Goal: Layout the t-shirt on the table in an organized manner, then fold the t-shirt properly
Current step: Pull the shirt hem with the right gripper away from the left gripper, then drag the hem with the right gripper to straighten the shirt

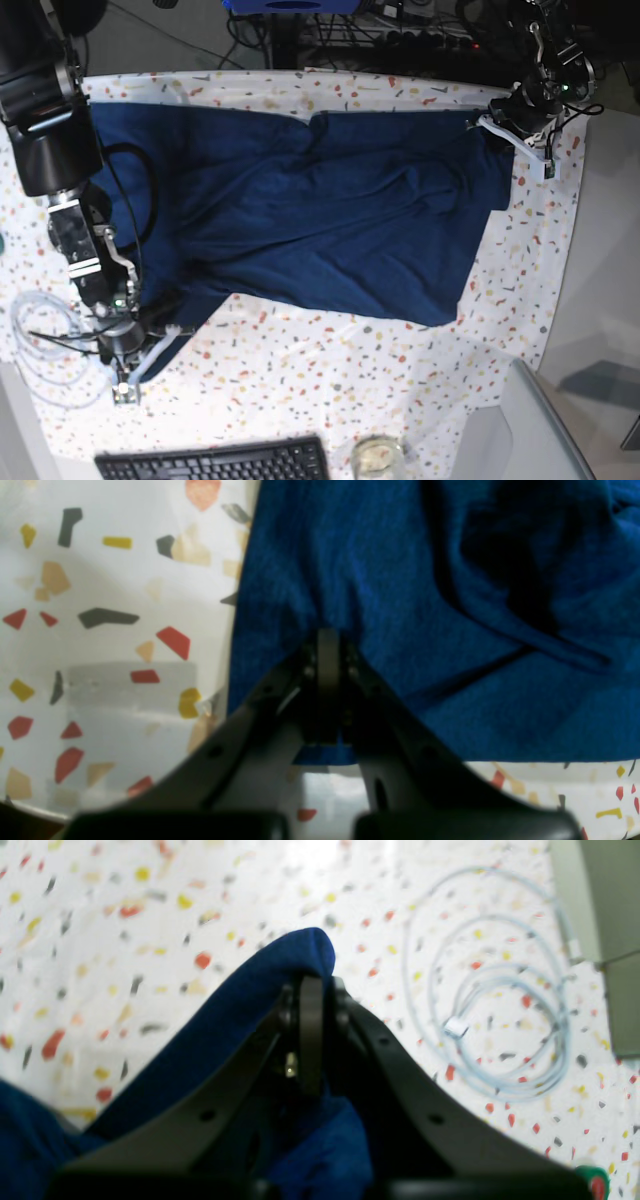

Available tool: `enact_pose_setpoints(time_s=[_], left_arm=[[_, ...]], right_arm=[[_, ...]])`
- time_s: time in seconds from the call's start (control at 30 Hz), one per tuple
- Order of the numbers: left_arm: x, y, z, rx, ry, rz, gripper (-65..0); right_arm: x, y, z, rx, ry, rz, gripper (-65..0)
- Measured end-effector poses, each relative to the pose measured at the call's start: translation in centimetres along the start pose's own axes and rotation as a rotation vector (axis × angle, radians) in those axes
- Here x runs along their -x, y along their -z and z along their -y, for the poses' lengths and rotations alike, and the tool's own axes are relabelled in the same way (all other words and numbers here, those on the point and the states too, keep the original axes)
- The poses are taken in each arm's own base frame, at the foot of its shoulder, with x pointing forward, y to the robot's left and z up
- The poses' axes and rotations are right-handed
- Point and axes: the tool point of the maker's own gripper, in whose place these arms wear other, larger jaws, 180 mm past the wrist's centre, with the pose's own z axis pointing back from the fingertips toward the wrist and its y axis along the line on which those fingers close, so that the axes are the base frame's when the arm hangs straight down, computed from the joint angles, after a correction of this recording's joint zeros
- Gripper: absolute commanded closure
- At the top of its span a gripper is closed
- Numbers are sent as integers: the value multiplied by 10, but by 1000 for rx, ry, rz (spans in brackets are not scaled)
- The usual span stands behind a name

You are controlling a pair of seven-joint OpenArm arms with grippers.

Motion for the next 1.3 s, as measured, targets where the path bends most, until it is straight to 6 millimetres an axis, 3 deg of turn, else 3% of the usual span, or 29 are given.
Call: enact_pose_setpoints(time_s=[0.37, 0.43, 0.57, 0.6, 0.67, 0.77, 0.83, 0.97, 1.03, 1.3], left_arm=[[0, 0, 0, 0, 0, -1, 0], [0, 0, 0, 0, 0, 0, 0], [0, 0, 0, 0, 0, -1, 0], [0, 0, 0, 0, -1, 0, 0], [0, 0, 0, 0, 0, -1, 0], [0, 0, 0, 0, 0, -1, 0], [1, 0, 0, 0, 0, -1, 0], [1, 0, -1, -1, 1, -1, 0], [0, 0, 0, 2, 0, 0, 0], [1, 0, -1, -1, 2, -3, 0]], right_arm=[[-11, 0, -2, -3, 2, 64, -21], [-12, -1, -4, -6, 5, 64, -101], [-12, -1, -1, 13, 16, 65, -365], [-12, -1, 5, 47, 28, 66, -396], [-12, -2, 15, 95, 45, 67, -402], [-23, -13, 9, 77, 38, 115, -402], [-24, -25, -16, 1, -9, 134, -402], [10, -41, -96, -264, -151, -15, -402], [23, -40, -111, -315, -179, -68, -402], [55, -6, -82, -246, -212, -228, -402]])
